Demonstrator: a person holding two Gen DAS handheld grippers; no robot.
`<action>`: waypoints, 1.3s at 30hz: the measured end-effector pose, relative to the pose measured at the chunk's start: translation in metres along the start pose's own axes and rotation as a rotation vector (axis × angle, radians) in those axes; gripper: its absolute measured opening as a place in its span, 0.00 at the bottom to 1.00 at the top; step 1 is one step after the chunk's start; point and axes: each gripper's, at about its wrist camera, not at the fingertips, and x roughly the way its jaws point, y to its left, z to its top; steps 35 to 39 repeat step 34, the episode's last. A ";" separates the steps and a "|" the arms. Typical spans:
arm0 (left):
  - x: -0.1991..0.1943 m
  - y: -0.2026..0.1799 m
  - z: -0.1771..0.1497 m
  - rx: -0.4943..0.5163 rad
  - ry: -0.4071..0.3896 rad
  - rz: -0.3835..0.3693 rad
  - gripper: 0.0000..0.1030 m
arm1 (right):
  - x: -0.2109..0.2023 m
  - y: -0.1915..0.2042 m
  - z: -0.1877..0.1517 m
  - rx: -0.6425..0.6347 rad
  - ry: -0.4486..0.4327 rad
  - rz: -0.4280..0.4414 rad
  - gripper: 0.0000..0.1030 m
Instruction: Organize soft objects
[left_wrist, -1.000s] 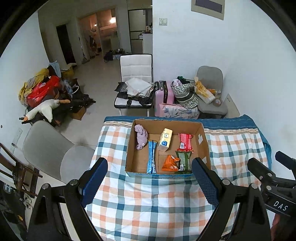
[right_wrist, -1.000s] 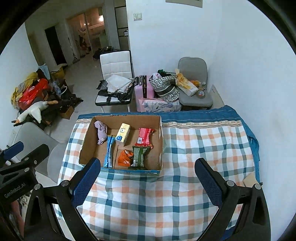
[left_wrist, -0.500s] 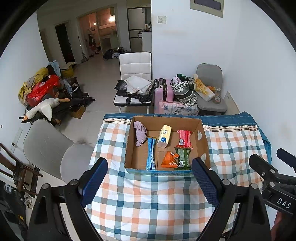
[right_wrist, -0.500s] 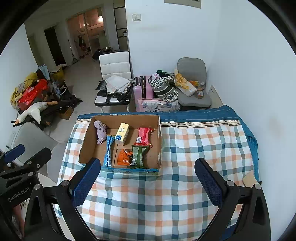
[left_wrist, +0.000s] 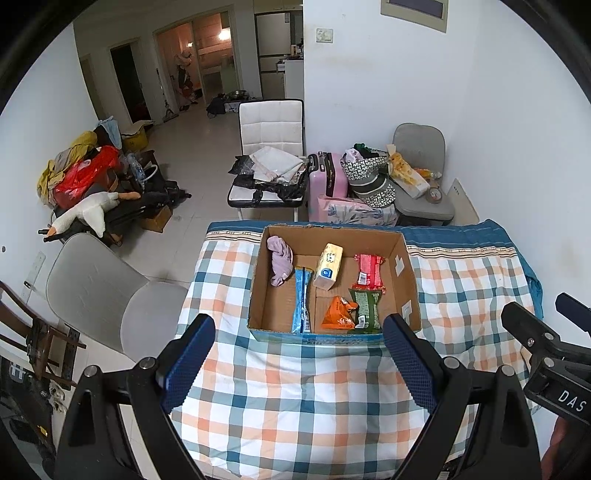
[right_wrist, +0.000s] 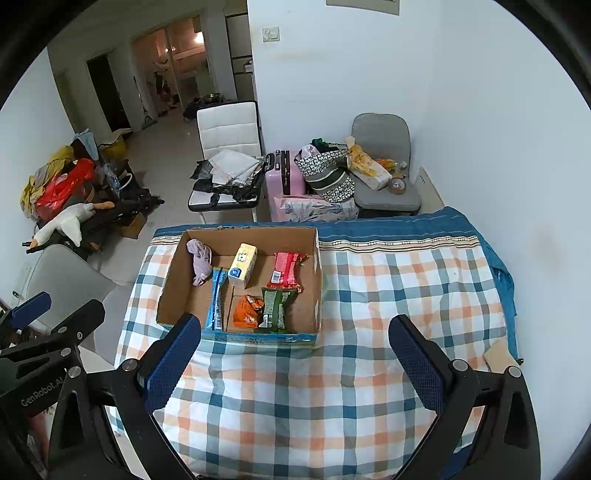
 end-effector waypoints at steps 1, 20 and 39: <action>-0.001 -0.001 -0.001 0.000 -0.001 0.002 0.90 | 0.000 0.001 -0.001 0.000 0.000 -0.002 1.00; -0.001 -0.002 -0.001 -0.004 -0.004 0.001 0.90 | 0.001 0.001 -0.005 0.003 -0.002 -0.010 1.00; -0.002 0.000 0.001 -0.009 0.000 0.002 0.90 | 0.001 0.001 -0.007 0.008 0.003 -0.009 1.00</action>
